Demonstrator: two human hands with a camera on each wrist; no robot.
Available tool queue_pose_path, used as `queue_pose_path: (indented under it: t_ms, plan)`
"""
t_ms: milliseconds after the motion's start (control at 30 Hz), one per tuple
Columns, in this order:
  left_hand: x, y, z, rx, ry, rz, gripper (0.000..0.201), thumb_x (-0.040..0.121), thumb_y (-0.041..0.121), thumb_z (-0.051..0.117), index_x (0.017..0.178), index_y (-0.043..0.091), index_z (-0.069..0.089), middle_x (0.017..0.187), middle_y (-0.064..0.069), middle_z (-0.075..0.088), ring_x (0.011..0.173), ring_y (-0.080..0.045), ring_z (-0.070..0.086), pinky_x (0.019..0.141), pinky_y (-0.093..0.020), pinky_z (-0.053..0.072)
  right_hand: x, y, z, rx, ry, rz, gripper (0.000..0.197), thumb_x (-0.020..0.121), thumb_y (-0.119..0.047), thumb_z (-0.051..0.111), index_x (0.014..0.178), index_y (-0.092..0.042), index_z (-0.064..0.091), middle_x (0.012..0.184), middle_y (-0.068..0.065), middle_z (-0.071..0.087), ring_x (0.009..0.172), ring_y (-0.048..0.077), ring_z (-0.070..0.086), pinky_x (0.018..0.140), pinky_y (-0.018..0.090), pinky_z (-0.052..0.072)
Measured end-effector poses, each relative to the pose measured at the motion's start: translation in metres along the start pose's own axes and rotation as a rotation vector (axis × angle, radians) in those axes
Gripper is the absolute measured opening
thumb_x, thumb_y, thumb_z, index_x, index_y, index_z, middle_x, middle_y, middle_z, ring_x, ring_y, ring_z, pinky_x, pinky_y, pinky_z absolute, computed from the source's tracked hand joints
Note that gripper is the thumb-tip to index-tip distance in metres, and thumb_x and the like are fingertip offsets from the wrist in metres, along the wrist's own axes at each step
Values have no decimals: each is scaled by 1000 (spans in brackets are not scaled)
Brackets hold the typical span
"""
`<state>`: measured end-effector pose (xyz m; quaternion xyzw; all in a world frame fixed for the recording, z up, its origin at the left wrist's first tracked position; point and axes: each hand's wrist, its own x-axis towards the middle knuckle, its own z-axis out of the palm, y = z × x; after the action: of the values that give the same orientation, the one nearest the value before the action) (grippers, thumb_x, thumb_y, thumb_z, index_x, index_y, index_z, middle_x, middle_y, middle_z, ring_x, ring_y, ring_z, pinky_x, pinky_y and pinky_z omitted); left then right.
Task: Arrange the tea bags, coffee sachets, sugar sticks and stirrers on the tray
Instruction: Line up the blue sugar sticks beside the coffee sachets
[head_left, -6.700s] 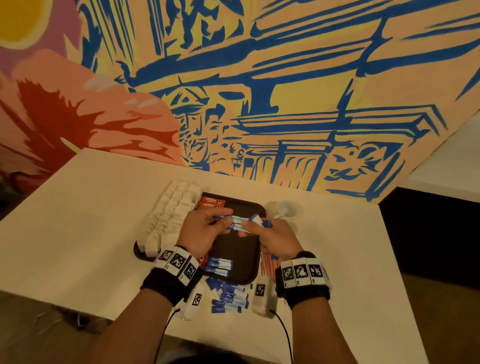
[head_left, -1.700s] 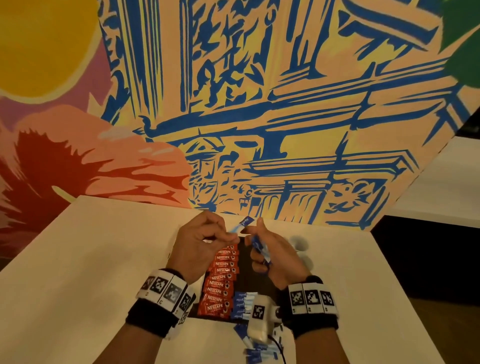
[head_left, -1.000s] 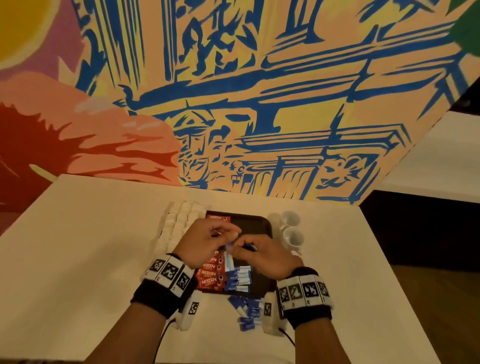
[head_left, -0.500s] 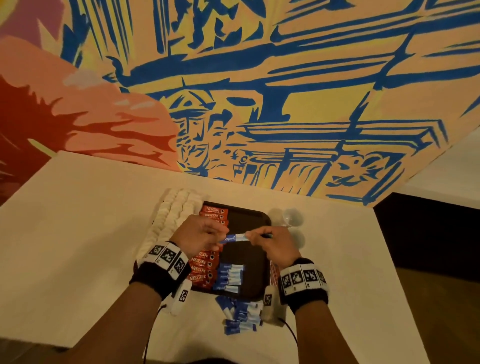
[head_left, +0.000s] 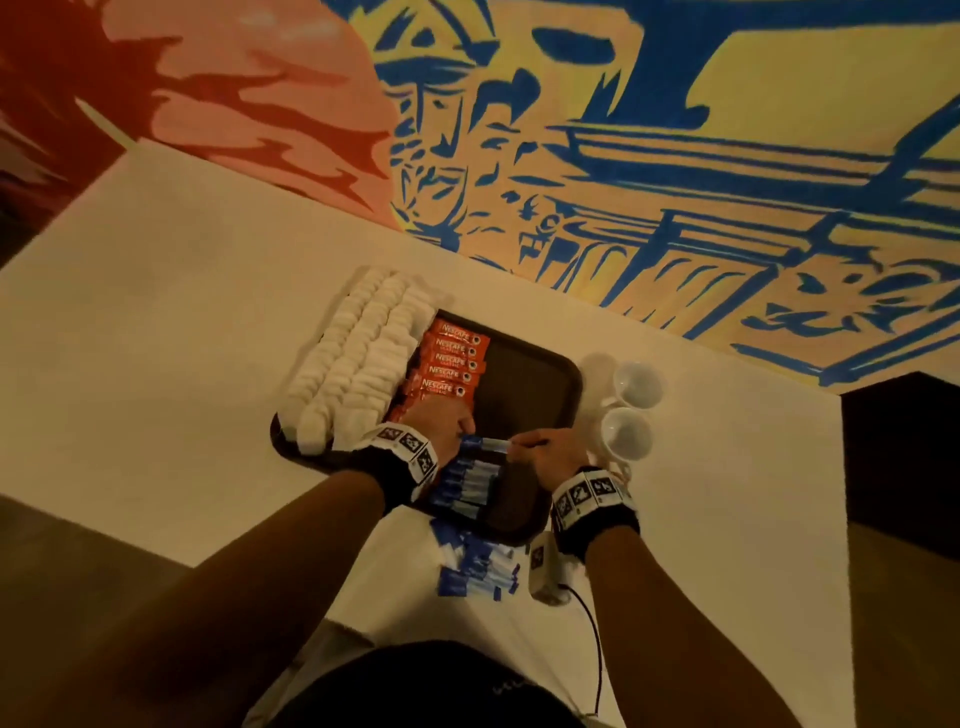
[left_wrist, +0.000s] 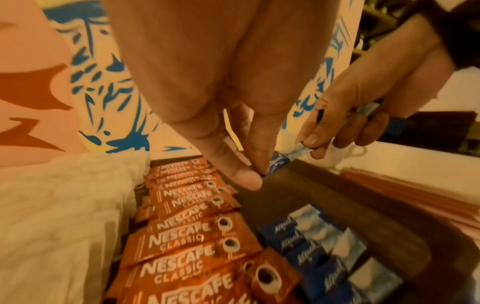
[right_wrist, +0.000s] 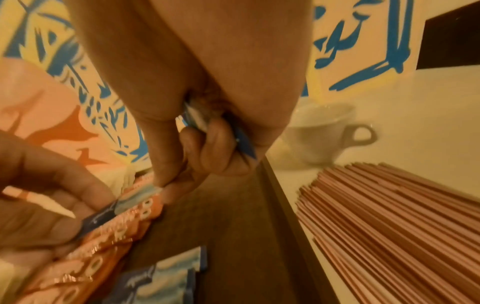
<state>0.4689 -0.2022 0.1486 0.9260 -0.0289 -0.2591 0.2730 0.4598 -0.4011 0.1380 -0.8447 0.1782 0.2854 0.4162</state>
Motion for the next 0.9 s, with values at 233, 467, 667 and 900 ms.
queue_pose_path:
  t_ms: [233,467,667,900]
  plan:
    - [20,2,20,163,-73,-9,30,94,6,55,111,23,72,121,-5,64,108,-26,61,93,-30,48,29,28,24,1,64,163,4,84,-23,81,86,-22,78,100,6,75,97,23,68,91,38,58]
    - [31,11,26,342,-159,-22,25,96,8,56,116,13,69,119,-12,65,108,-30,63,95,-40,54,39,32,26,-75,40,175,8,90,-24,76,90,-18,80,93,2,71,90,20,65,92,37,57]
    - [30,15,23,410,-184,5,21,97,13,55,114,13,66,115,-11,65,104,-30,65,91,-41,55,39,28,26,-83,0,200,5,86,-24,80,86,-20,79,102,7,75,96,25,70,91,39,59]
    - [16,13,13,344,-90,16,29,94,12,61,122,15,66,123,-10,63,113,-30,61,96,-38,51,23,16,8,-32,87,117,18,88,-17,72,105,-22,75,112,2,71,103,20,65,94,35,54]
